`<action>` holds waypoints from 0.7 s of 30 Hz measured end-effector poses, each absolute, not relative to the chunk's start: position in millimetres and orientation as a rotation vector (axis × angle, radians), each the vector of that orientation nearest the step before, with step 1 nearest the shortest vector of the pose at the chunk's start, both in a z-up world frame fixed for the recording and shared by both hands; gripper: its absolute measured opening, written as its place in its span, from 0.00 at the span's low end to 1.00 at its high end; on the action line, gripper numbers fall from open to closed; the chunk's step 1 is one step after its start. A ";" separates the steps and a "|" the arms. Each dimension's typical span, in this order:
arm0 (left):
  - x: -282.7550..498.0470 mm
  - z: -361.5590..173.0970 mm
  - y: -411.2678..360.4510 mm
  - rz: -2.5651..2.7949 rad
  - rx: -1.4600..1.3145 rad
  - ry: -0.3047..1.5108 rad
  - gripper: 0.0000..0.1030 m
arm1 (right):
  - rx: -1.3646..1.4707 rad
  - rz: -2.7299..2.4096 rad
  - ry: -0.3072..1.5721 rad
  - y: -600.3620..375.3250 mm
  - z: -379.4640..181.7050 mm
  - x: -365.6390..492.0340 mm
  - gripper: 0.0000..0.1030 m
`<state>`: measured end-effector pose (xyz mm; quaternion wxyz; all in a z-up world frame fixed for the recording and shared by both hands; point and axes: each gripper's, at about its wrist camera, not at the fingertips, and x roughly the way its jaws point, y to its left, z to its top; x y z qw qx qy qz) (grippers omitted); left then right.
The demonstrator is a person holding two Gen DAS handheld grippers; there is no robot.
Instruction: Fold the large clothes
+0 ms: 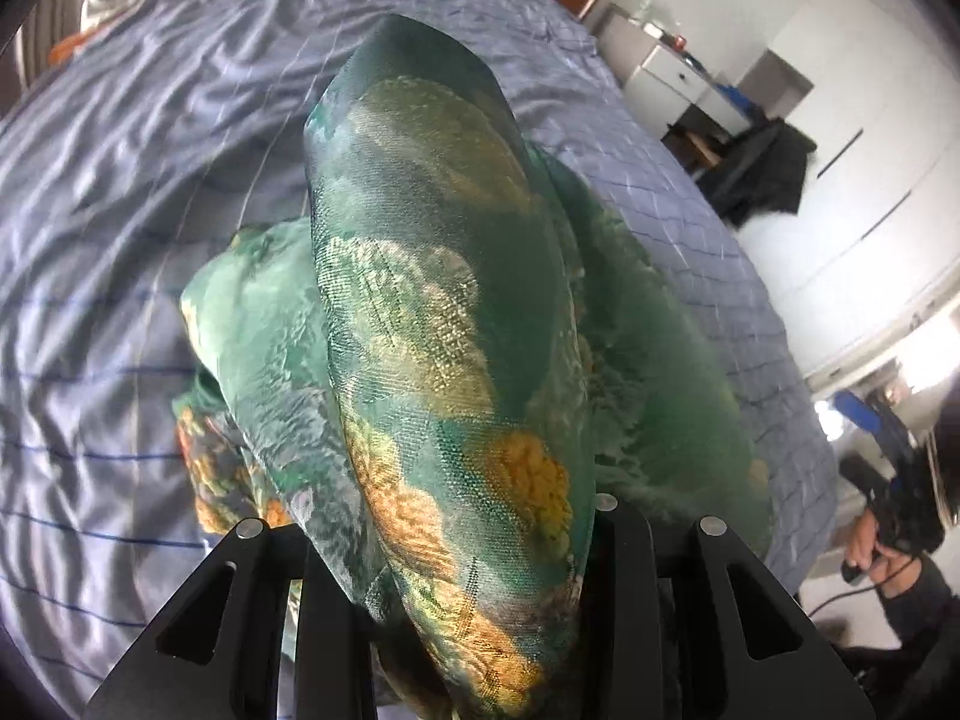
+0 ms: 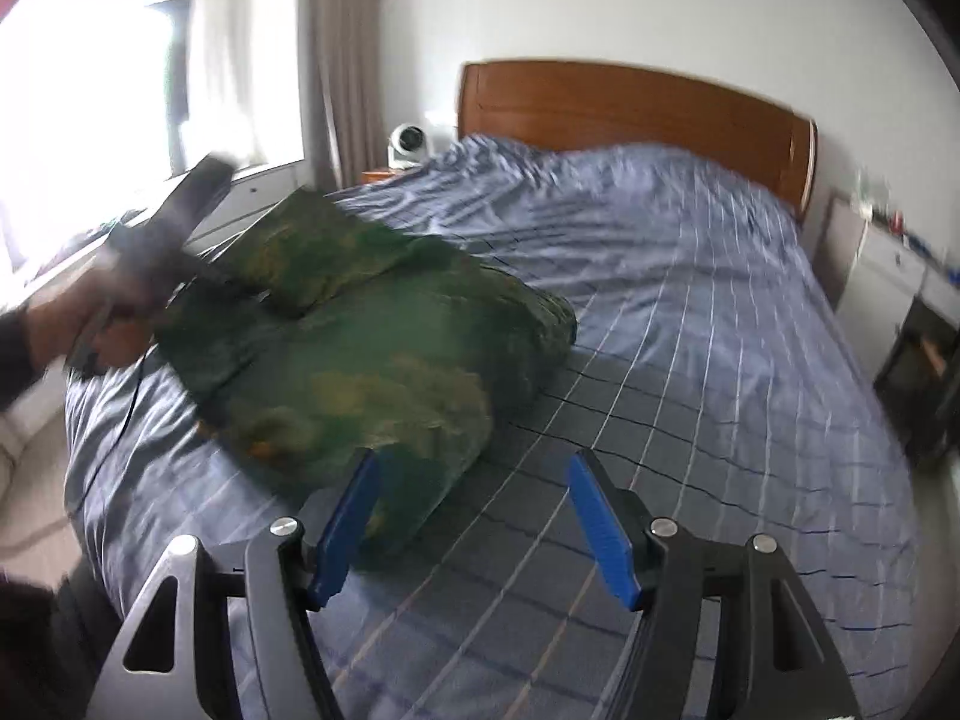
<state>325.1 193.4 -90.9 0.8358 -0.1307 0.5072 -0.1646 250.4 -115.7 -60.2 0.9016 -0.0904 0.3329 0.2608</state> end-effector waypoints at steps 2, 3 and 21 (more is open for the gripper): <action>329.2 -95.3 199.7 -0.354 -0.298 1.064 0.33 | -0.160 0.557 0.711 -103.5 -63.6 270.8 0.65; 329.8 -95.8 201.4 -0.354 -0.305 1.057 0.33 | -0.141 0.580 0.718 -93.2 -65.8 283.1 0.65; 328.2 -141.5 255.6 -0.366 -0.544 1.078 0.48 | -0.225 0.618 0.939 19.9 -173.9 330.8 0.67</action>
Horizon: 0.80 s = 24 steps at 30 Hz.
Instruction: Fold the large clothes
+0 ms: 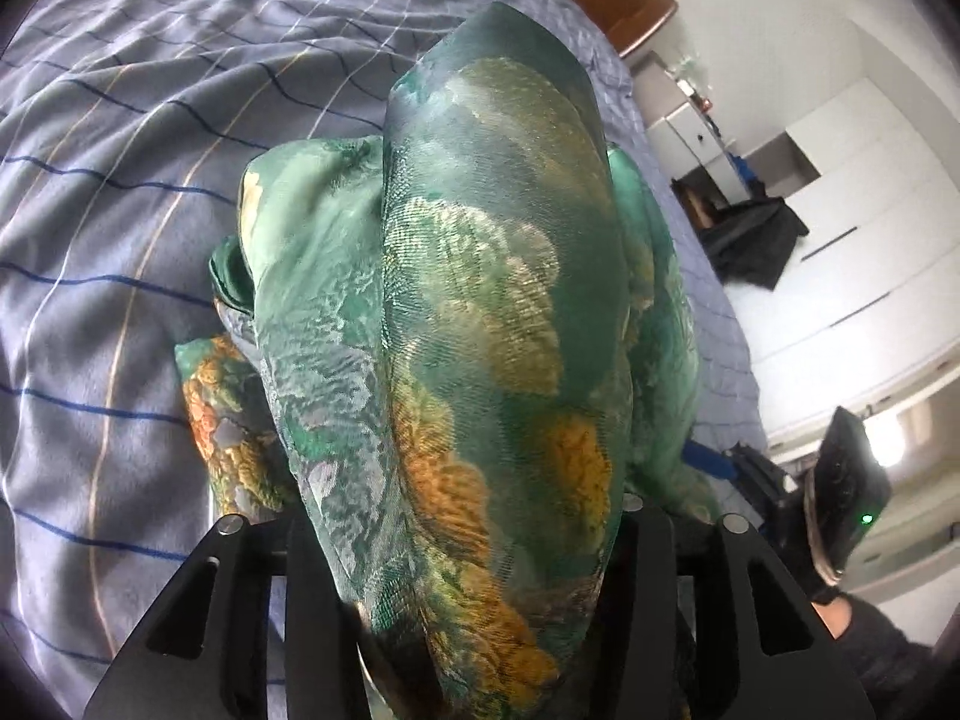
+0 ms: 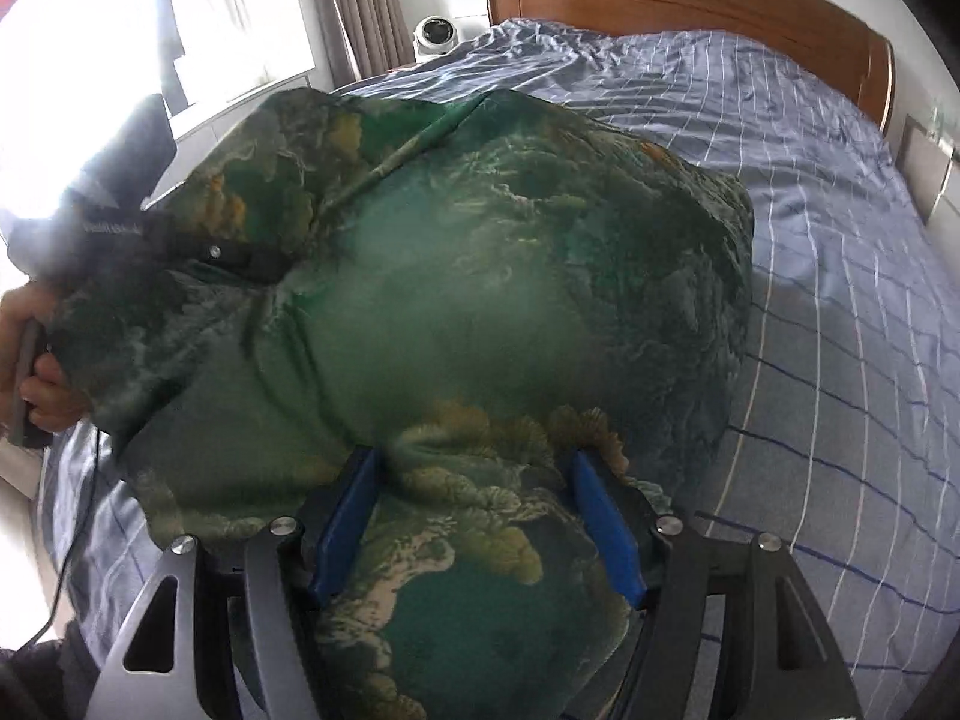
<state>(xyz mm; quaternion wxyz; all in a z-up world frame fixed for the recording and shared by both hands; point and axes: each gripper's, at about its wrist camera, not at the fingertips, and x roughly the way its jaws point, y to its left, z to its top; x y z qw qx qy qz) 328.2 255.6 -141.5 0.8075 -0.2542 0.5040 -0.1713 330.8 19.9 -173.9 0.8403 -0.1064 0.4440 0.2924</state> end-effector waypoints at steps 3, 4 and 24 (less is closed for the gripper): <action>330.9 -135.4 263.4 -0.384 -0.572 1.085 0.52 | -0.214 0.623 0.942 17.4 -172.3 330.7 0.67; 328.3 -128.8 264.7 -0.395 -0.582 1.078 0.52 | -0.209 0.626 0.943 16.7 -172.2 330.9 0.67; 298.1 -143.3 285.8 -0.283 -0.519 1.105 0.65 | -0.259 0.657 1.062 24.9 -143.3 343.9 0.67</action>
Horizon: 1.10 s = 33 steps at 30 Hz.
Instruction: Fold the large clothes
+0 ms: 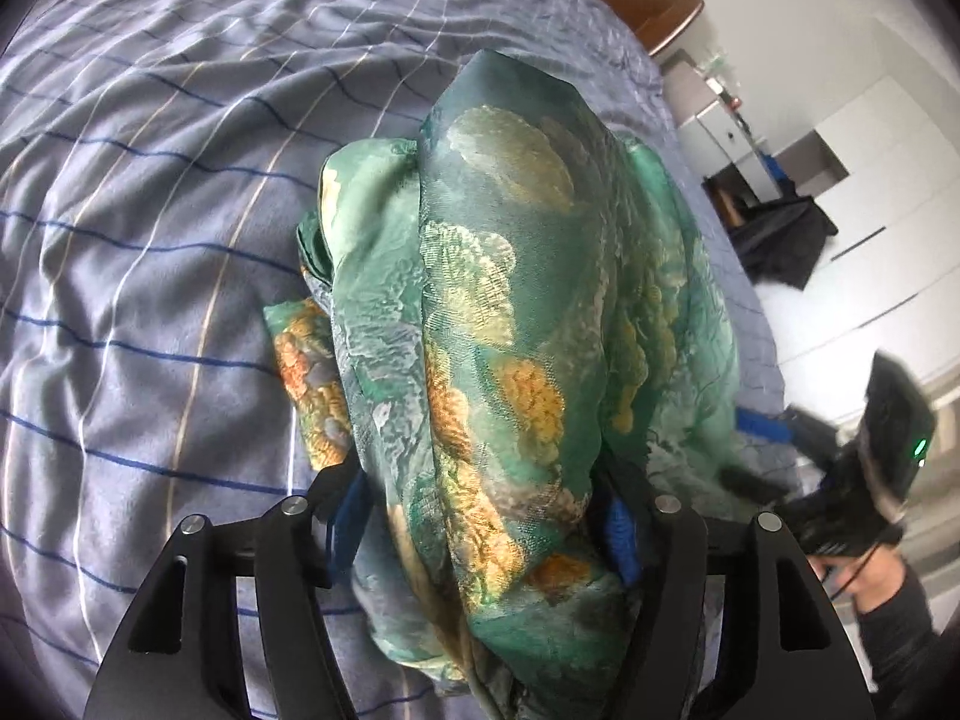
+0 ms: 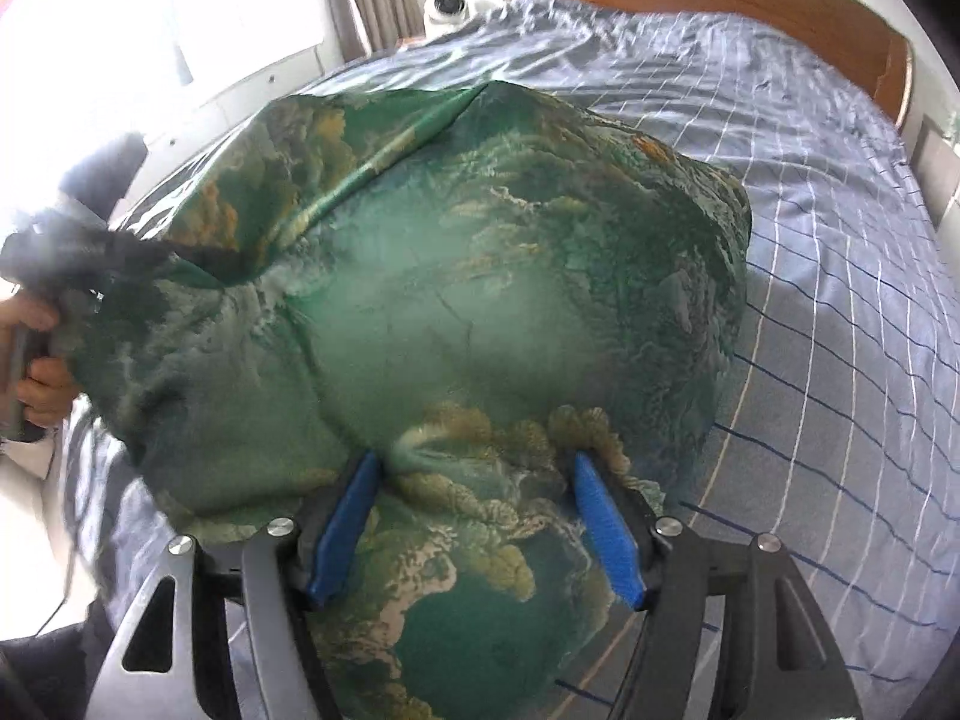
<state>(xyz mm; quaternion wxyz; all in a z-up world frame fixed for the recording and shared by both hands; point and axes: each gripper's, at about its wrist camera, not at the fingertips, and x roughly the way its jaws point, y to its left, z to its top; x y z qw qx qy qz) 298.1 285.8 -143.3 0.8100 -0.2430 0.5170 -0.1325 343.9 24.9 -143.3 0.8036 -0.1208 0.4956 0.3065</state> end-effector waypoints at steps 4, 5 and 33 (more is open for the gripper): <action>295.4 -149.5 289.4 -0.294 -0.548 1.100 0.66 | -0.211 0.645 1.052 30.2 -103.9 371.8 0.67; 294.7 -150.8 288.6 -0.292 -0.548 1.098 0.66 | -0.172 0.632 1.031 32.1 -92.4 382.7 0.67; 294.4 -164.3 285.9 -0.270 -0.550 1.107 0.67 | -0.413 0.678 0.899 28.9 -120.6 302.6 0.68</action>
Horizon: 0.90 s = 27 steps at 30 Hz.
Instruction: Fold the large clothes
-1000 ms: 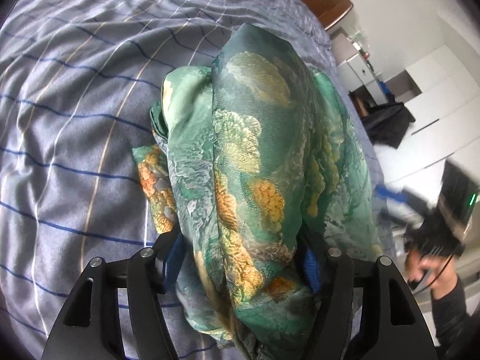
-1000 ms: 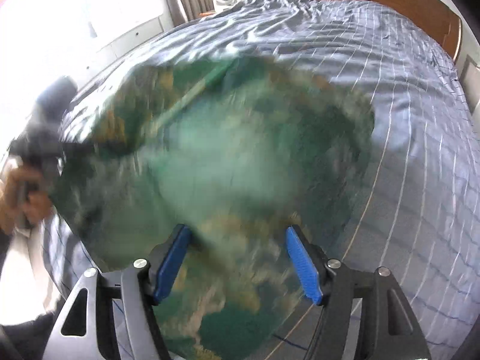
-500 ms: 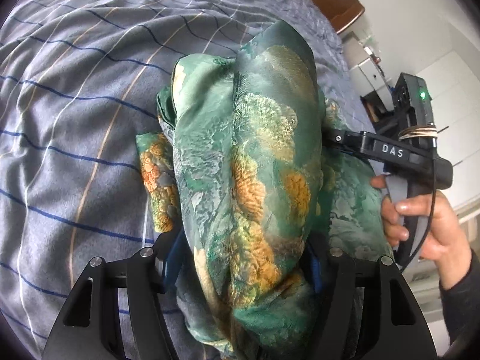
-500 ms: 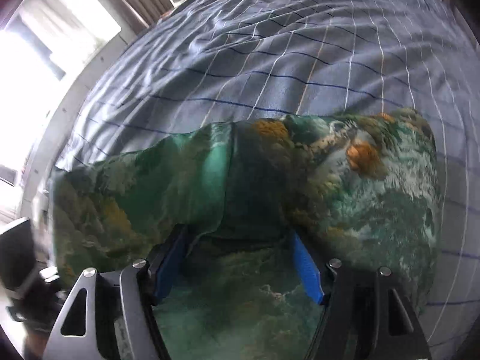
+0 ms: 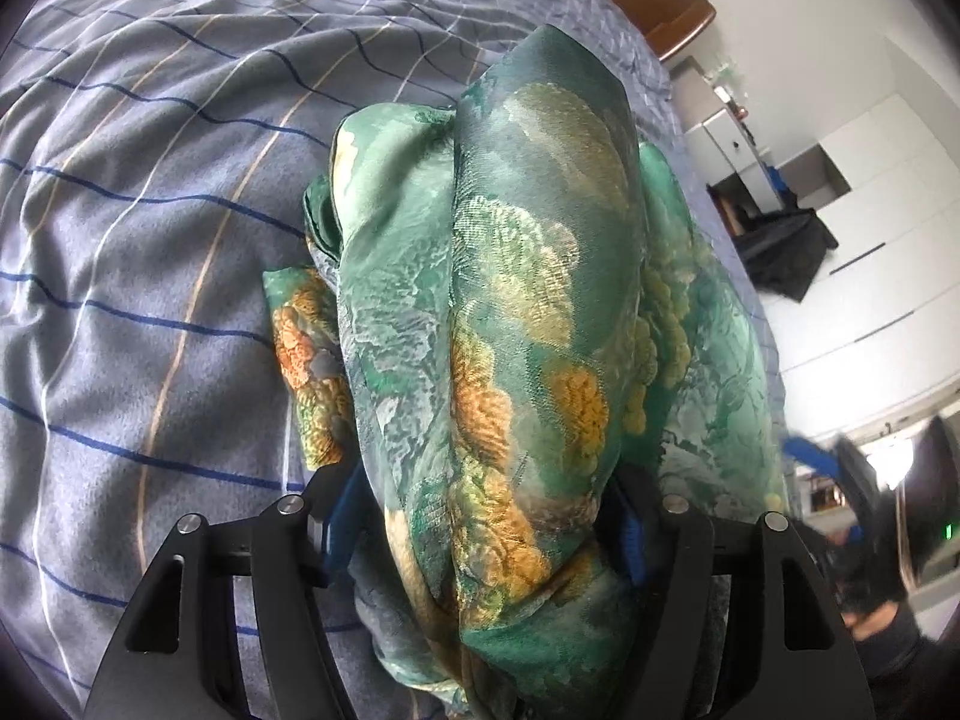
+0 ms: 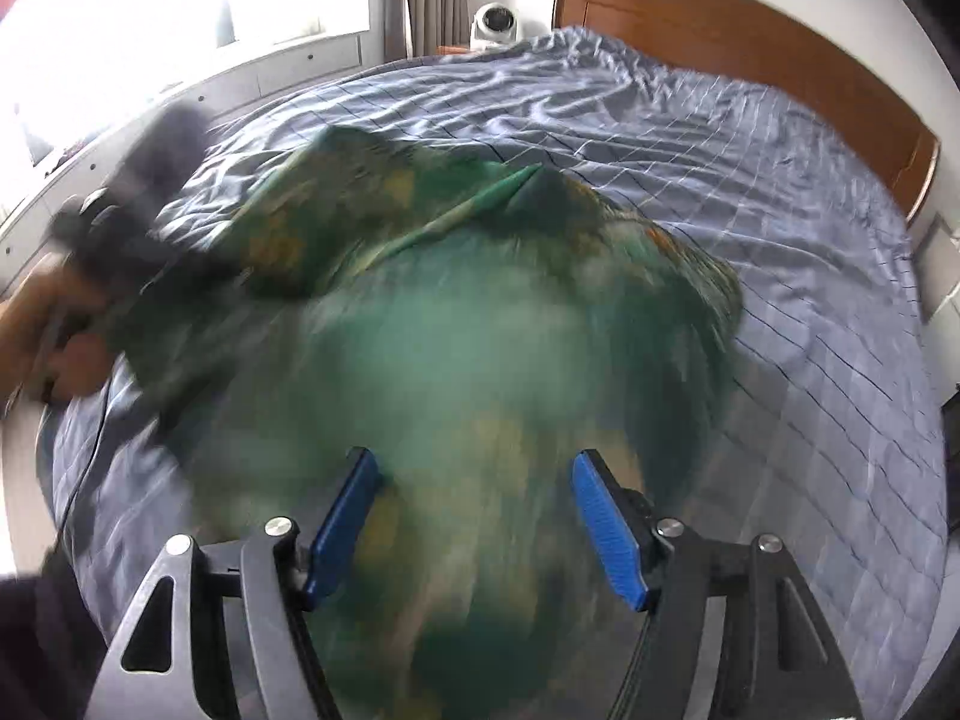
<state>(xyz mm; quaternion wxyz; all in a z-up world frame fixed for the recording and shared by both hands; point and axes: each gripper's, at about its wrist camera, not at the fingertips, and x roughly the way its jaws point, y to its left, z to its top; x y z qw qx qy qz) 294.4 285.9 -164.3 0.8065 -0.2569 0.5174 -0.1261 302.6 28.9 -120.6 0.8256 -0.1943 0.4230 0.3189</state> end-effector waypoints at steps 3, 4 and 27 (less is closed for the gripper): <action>298.1 -163.7 285.2 -0.268 -0.552 1.112 0.68 | -0.315 0.637 0.862 -0.1 -112.1 272.1 0.68; 299.4 -162.9 284.0 -0.268 -0.550 1.114 0.68 | -0.286 0.620 0.866 -3.9 -113.5 270.3 0.68; 264.6 -90.3 280.8 -0.179 -0.522 0.929 0.87 | -0.060 0.484 0.875 -47.3 -97.4 268.2 0.87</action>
